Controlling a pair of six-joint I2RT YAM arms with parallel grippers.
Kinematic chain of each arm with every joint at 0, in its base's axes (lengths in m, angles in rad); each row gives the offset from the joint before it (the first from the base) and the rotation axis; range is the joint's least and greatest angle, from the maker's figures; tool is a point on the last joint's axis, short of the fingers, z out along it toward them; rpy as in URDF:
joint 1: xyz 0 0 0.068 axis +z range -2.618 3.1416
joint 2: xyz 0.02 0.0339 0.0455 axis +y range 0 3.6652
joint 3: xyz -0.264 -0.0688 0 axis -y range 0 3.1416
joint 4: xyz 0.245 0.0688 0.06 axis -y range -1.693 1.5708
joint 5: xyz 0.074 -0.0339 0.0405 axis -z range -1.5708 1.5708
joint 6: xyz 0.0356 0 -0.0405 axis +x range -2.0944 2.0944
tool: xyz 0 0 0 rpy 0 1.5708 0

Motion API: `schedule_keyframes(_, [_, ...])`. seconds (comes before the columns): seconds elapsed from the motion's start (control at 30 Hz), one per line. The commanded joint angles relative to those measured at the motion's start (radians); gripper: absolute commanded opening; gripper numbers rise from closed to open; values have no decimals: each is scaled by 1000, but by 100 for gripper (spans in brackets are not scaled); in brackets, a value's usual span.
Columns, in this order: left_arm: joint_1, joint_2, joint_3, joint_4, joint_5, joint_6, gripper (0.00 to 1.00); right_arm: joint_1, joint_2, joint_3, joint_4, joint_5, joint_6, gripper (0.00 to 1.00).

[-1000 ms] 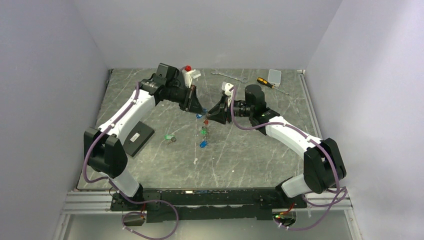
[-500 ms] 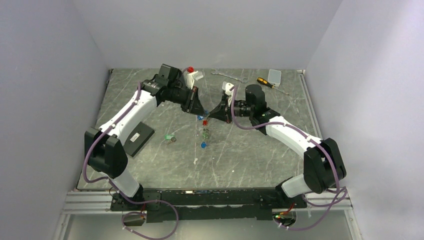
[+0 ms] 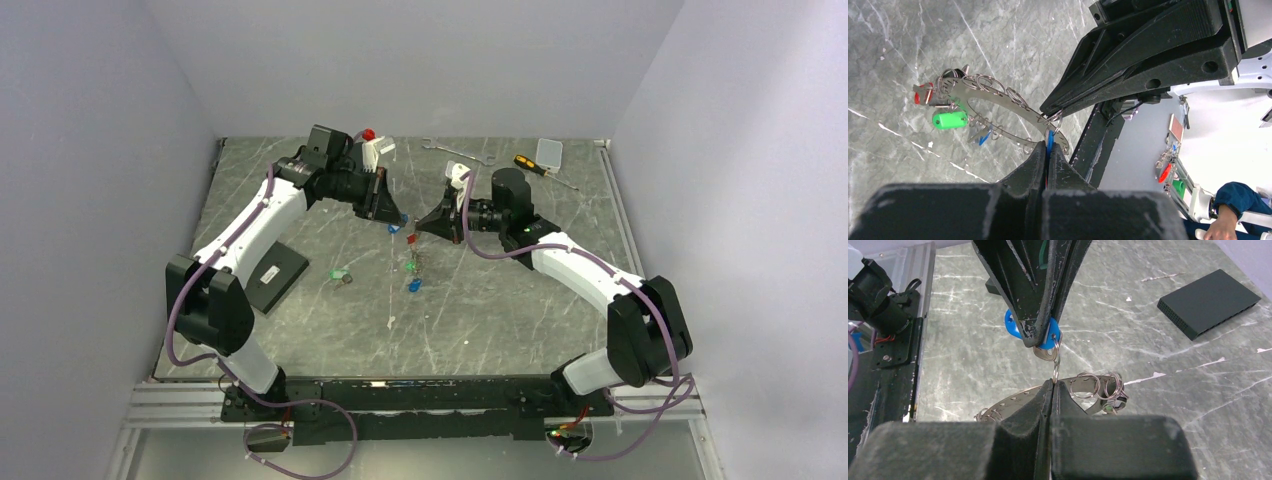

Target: Remove the keys from the keyring

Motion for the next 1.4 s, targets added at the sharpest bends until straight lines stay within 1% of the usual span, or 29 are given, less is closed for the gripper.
schedule_keyframes(0.0, [23,-42,9,70,-1,-9,0,-2,-12,10,14,-38,1,0])
schedule_keyframes(0.1, [22,-43,8,74,34,-6,0,-2,-6,19,-7,-52,-15,0])
schedule_keyframes(0.17, [17,-45,8,73,59,-3,0,-2,-2,23,-10,-60,-15,26])
schedule_keyframes(0.2, [12,-45,10,68,64,3,0,-2,-4,21,-8,-61,-13,35])
schedule_keyframes(0.23, [7,-45,12,64,65,12,0,-2,-4,22,-8,-61,-12,40])
schedule_keyframes(0.3, [-4,-44,12,55,66,27,0,-2,-4,22,-9,-59,-12,42])
schedule_keyframes(0.47, [-20,-37,9,49,74,37,0,-2,-6,21,-7,-60,-11,43])
schedule_keyframes(0.6, [-37,-34,8,46,92,43,0,-2,-6,21,-1,-50,-5,42])
schedule_keyframes(0.7, [-56,-29,9,37,100,53,0,-3,-4,20,2,-44,-2,39])
schedule_keyframes(0.77, [-66,-25,8,37,106,58,0,-2,-6,15,9,-39,3,36])
schedule_keyframes(0.9, [-73,-24,12,31,103,62,0,-2,-7,13,8,-33,2,23])
schedule_keyframes(1.03, [-57,-32,38,1,64,75,0,-2,-7,15,2,-36,-4,1])
schedule_keyframes(1.13, [-22,-46,30,24,57,48,0,-2,-9,12,4,-38,-5,0])
schedule_keyframes(1.23, [5,-54,13,47,16,21,0,-2,-10,7,12,-38,3,0])
schedule_keyframes(1.37, [19,-56,3,58,-3,10,0,-4,-13,6,15,-37,6,0])
